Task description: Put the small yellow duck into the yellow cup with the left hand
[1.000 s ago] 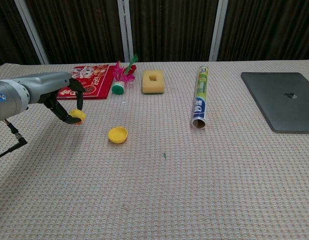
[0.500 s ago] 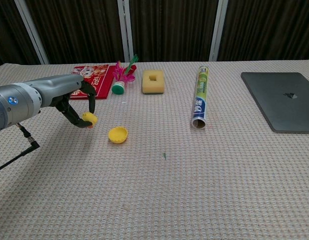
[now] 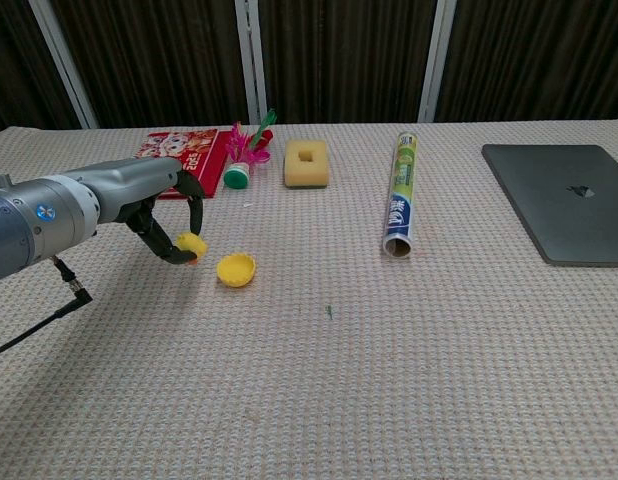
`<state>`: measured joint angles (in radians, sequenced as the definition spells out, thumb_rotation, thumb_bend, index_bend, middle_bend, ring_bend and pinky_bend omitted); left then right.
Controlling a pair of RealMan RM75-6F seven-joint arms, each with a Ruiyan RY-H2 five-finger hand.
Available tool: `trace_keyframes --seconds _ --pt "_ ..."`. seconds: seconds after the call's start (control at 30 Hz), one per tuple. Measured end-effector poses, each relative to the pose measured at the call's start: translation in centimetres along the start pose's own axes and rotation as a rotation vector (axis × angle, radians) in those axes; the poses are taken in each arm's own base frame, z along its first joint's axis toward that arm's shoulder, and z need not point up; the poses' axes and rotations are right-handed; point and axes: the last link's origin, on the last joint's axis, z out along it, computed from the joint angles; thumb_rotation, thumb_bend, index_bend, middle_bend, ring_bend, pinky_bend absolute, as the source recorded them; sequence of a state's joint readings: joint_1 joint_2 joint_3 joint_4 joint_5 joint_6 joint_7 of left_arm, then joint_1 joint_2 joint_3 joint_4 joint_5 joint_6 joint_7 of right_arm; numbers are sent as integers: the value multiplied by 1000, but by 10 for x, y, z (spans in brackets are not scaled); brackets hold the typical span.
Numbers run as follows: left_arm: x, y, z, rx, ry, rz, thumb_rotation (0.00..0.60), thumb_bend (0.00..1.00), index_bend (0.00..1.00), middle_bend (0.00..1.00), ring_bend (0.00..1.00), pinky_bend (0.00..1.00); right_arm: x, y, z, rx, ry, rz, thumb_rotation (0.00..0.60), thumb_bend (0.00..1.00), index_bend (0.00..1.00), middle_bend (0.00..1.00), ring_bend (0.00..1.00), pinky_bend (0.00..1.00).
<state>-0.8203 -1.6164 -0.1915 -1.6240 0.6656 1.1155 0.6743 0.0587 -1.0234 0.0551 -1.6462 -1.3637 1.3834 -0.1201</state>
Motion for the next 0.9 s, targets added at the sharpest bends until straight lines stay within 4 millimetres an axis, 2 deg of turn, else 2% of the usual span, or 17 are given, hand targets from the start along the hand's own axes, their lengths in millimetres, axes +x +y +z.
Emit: trace_keyframes --seconds 0.6,0.9 --pt "-8 11 5 -10 -14 -9 600 317 533 137 73 0 0 0 0 7 -1 6 600 0 101 0 0 0" --pt "-6 8 5 5 -15 -27 600 317 532 137 74 0 0 0 0 9 -1 9 600 0 101 0 0 0"
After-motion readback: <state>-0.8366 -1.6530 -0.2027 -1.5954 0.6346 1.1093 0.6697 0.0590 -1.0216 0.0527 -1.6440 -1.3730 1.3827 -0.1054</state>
